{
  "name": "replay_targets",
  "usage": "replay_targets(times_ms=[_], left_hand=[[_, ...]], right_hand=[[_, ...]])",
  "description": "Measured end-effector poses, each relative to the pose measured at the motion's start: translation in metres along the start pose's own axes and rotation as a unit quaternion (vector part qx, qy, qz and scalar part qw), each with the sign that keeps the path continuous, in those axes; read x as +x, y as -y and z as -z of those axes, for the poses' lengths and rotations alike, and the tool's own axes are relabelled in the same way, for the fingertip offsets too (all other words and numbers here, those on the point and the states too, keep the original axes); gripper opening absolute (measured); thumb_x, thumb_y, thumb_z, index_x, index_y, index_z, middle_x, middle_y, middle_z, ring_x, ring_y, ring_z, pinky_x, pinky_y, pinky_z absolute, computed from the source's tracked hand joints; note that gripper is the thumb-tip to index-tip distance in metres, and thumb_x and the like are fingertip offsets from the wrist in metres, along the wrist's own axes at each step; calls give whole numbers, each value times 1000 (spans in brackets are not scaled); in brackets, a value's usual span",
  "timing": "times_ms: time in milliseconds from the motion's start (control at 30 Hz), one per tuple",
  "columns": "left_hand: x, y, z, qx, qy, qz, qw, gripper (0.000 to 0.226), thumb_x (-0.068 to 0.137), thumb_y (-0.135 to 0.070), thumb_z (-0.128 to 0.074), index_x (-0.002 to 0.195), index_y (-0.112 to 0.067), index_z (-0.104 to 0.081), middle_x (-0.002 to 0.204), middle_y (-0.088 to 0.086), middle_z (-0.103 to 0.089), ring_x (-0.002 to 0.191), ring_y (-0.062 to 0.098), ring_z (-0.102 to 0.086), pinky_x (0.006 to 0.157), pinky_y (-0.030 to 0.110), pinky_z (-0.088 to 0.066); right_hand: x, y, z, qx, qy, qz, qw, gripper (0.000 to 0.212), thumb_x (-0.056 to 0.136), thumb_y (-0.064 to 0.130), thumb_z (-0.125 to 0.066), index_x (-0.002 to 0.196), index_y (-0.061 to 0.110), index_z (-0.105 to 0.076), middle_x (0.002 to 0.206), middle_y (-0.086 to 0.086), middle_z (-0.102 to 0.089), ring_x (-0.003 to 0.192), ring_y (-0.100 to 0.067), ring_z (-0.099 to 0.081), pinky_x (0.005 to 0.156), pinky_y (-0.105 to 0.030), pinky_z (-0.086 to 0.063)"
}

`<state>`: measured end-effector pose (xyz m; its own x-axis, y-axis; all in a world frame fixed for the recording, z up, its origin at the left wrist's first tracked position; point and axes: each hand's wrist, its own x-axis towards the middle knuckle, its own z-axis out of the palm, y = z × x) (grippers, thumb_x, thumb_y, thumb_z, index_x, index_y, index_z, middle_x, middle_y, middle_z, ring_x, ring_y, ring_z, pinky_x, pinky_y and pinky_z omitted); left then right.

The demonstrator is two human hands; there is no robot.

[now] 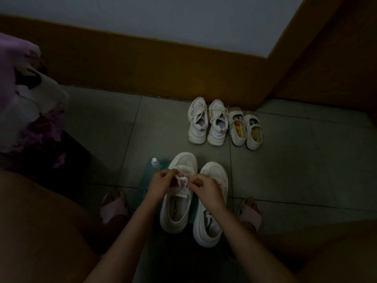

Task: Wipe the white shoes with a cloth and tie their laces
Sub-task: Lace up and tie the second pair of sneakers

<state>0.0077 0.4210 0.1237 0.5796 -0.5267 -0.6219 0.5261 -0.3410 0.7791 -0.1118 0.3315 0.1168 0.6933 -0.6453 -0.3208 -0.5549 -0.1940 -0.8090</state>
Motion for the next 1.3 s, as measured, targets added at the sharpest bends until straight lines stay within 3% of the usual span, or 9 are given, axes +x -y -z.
replay_targets(times_ms=[200, 333, 500, 633, 767, 833, 1000, 1167, 1300], left_hand=[[-1, 3, 16, 30, -56, 14, 998, 23, 92, -16, -54, 79, -4, -68, 71, 9, -68, 71, 26, -66, 64, 30, -51], [-5, 15, 24, 75, -111, 27, 991, 29, 92, -18, -56, 66, -7, -65, 51, 1, -63, 48, 16, -59, 49, 24, -47], [-9, 23, 27, 198, -125, 6, 972, 24, 86, -20, -64, 78, 2, -64, 67, 11, -64, 57, 20, -57, 50, 25, -42], [-21, 5, 21, 289, -179, -178, 923, 23, 78, -6, -69, 93, -11, -52, 89, 1, -52, 78, 17, -50, 68, 27, -37], [-22, 2, 15, 349, 7, -232, 908, 16, 80, -8, -68, 86, -19, -57, 83, -6, -61, 77, 8, -58, 69, 18, -45], [-17, 10, 19, 409, 53, -224, 883, 11, 80, -14, -70, 86, -20, -63, 90, -2, -65, 84, 12, -61, 77, 26, -49], [-10, 12, 30, 456, 52, -192, 867, 24, 77, -20, -74, 99, -15, -65, 100, 3, -67, 93, 17, -64, 88, 33, -49], [-7, 8, 35, 560, 79, -185, 803, 17, 83, -31, -67, 93, -17, -63, 97, 3, -67, 93, 21, -60, 84, 31, -44], [-5, 3, 34, 535, 71, -189, 820, 12, 85, -24, -64, 88, -13, -62, 93, 8, -64, 91, 25, -57, 77, 31, -44]], right_hand=[[5, -9, 23, -260, -15, 60, 964, 8, 82, 29, -67, 76, 24, -68, 79, 11, -62, 85, -10, -52, 75, -28, -39], [11, -17, 43, -354, 16, 47, 934, 10, 81, 36, -65, 82, 27, -68, 93, 6, -65, 102, -12, -46, 71, -21, -15], [5, -8, 35, -259, 47, 44, 964, 15, 79, 33, -68, 94, 29, -67, 97, 2, -62, 103, -14, -43, 89, -28, -34], [1, -6, 23, -172, 76, 22, 982, 25, 79, 35, -68, 104, 32, -61, 96, 3, -55, 102, -17, -48, 88, -32, -43], [3, -6, 14, -187, 58, 17, 981, 13, 78, 38, -67, 89, 37, -62, 90, 2, -57, 96, -16, -48, 75, -27, -36], [3, -5, 14, -185, 52, 20, 981, 8, 78, 36, -69, 85, 32, -66, 85, 2, -60, 93, -15, -50, 76, -28, -38], [2, -3, 17, -205, 52, 45, 976, 9, 82, 35, -67, 81, 26, -69, 77, 5, -61, 86, -13, -51, 76, -28, -39], [-1, -3, 19, -220, 69, 43, 972, 11, 84, 37, -62, 82, 28, -68, 82, -1, -64, 88, -18, -53, 78, -33, -43], [-4, -1, 23, -225, 58, 50, 971, 12, 84, 35, -63, 88, 26, -71, 85, -2, -63, 91, -18, -52, 75, -30, -36]])
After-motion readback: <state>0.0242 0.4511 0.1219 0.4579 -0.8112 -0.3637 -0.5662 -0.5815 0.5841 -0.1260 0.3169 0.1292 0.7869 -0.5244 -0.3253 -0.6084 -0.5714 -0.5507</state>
